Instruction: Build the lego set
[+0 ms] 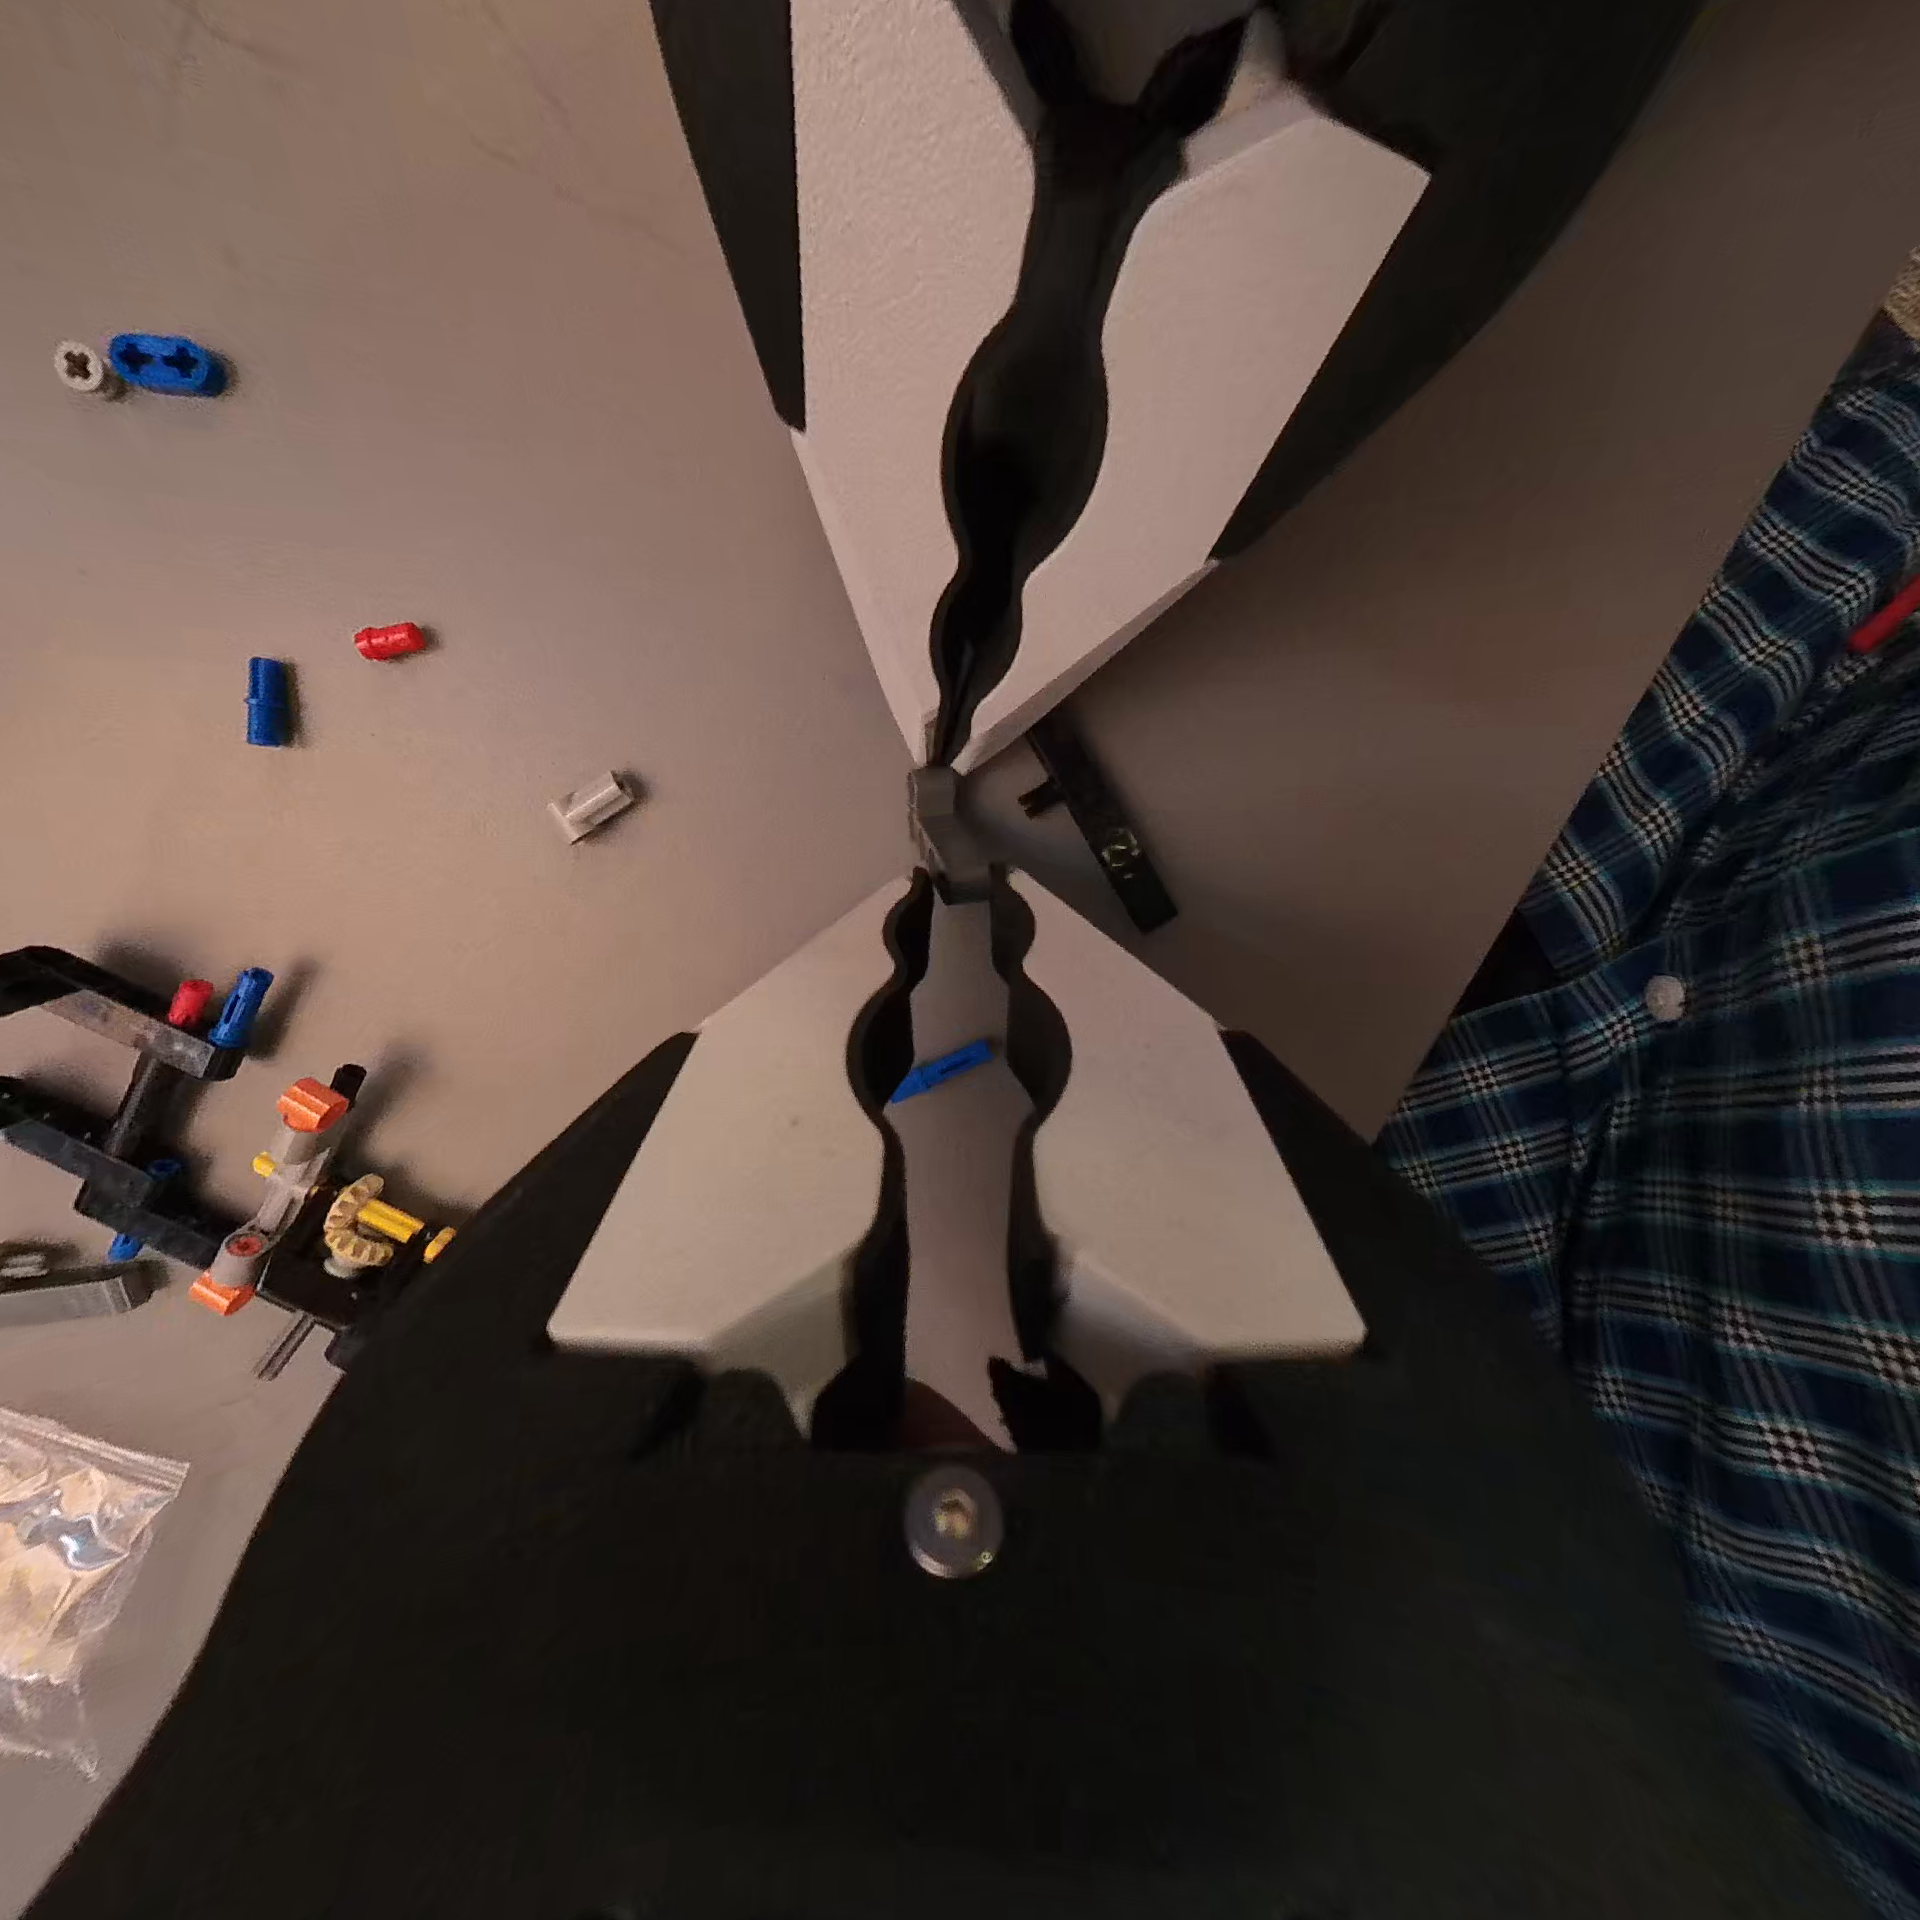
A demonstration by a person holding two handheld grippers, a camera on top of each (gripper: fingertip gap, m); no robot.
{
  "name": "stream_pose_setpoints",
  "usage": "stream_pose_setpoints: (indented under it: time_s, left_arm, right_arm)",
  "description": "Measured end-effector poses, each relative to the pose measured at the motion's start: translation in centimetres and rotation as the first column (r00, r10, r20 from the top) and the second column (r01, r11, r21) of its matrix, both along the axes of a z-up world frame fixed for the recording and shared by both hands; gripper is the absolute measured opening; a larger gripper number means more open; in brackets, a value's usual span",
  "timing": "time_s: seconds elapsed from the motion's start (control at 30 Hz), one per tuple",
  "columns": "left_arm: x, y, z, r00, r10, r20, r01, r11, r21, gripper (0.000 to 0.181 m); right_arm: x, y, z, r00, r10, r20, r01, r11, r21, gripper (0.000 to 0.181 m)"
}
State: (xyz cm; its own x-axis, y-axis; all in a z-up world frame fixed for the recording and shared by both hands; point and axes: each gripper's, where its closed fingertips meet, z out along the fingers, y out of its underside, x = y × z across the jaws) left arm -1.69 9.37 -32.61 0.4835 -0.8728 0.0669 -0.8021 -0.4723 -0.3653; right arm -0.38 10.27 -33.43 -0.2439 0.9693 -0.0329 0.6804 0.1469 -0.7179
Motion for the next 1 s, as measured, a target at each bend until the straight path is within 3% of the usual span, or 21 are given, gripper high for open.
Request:
stream_pose_setpoints:
  time_s: [0.37, 1.0]
  left_arm:
    - [-0.1, -0.5, 0.1, 0.999, -0.009, -0.037, 0.009, 1.0, -0.014, 0.006]
    - [1.1, -0.6, 0.1, 0.994, 0.066, 0.084, -0.073, 0.994, 0.076, 0.016]
  right_arm:
    - [-0.4, -0.2, 1.0, 0.999, 0.025, -0.047, -0.025, 1.0, -0.001, 0.005]
    - [-0.4, -0.5, 0.4, 0.999, 0.036, -0.017, -0.035, 0.999, 0.025, 0.002]
